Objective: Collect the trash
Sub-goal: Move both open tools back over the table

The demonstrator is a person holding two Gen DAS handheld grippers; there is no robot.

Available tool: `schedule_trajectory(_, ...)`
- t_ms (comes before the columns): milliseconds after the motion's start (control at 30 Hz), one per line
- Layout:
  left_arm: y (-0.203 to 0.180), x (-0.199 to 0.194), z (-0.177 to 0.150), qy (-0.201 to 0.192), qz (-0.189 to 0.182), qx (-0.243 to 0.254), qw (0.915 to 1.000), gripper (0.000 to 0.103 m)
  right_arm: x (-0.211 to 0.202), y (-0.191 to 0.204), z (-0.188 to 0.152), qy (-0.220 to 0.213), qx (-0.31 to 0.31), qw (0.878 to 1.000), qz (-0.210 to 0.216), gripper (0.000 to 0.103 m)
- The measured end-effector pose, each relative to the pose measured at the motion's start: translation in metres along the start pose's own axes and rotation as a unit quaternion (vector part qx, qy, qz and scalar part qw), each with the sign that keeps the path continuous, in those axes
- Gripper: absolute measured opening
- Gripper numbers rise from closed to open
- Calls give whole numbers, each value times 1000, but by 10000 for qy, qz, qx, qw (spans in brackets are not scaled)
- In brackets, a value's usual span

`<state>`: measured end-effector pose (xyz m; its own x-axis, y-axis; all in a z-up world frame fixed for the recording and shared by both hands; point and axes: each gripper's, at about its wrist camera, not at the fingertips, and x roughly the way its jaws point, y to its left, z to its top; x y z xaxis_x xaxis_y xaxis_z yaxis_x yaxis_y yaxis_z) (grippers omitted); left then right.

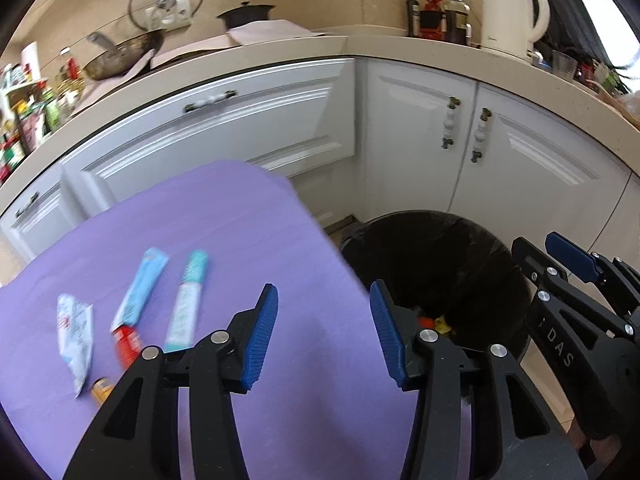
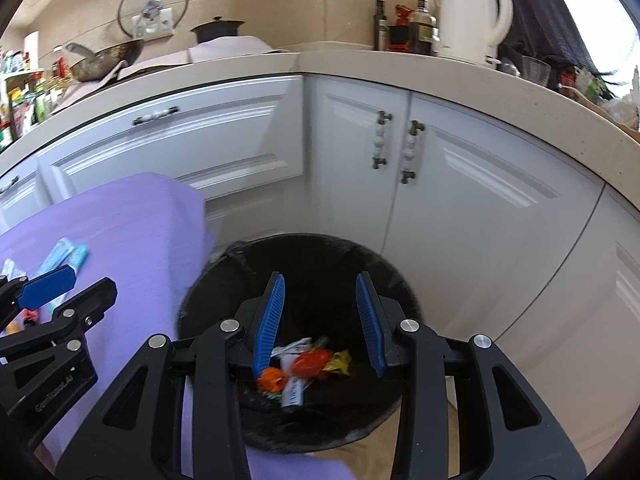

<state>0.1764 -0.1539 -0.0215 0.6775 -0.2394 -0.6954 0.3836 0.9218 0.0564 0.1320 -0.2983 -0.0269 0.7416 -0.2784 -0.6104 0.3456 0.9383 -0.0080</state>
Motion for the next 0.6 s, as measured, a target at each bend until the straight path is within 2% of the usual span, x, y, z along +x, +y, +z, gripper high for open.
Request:
schedule_trajectory(367,80,-42,-40,65,517,-661,9965,48,-21,67,-9,79,-384,9975,593,36)
schedule_trajectory(600,143,-60,-69,180,1077,-1229,9864,49,-30,120,-8,71,-760,9918,1020,36)
